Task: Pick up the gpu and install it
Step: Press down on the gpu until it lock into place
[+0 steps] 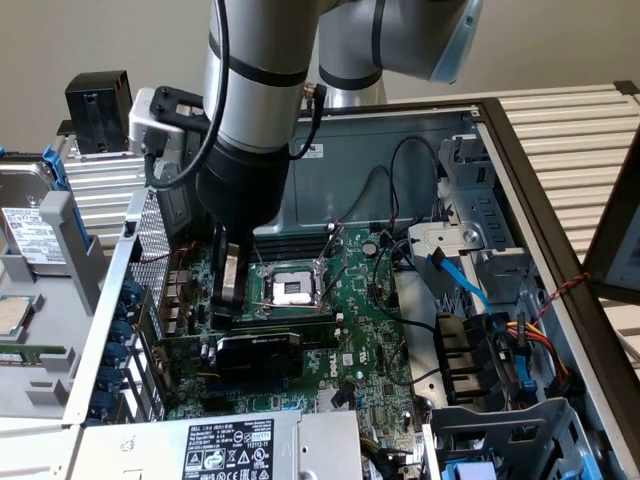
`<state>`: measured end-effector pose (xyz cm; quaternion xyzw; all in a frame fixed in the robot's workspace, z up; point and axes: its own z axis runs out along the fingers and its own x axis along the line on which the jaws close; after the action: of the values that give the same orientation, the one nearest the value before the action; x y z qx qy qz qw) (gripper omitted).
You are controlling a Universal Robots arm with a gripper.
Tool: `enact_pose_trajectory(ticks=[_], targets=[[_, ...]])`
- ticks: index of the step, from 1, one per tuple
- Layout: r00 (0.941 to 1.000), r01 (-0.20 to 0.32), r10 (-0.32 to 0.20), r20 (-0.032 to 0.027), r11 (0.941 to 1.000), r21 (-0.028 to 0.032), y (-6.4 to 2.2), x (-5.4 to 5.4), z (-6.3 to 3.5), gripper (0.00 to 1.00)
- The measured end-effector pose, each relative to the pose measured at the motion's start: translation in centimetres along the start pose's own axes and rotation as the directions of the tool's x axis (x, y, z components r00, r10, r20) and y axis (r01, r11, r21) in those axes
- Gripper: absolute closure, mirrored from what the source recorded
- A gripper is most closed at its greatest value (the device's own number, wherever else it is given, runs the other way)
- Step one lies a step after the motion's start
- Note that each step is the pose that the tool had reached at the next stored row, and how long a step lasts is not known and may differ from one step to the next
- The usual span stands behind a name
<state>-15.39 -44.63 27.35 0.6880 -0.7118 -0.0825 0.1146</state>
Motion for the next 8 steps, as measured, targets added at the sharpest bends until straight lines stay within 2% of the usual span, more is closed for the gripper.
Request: enact_pose_trajectory(ticks=[2,5,6,8], targets=[[1.0000,-0.001,0.001,0.0001,0.9998,0.0221,0.38,0.0,0.11,0.89],[1.0000,-0.003,0.003,-0.0007,0.9987,0.0512,1.01,0.0,0.28,0.89],[1.0000,-0.003,0.003,-0.0004,0.9980,0.0638,1.19,-0.1,0.32,0.89],[1.0000,-0.004,0.004,0.0007,0.9964,0.0842,1.56,-0.1,0.45,0.89]])
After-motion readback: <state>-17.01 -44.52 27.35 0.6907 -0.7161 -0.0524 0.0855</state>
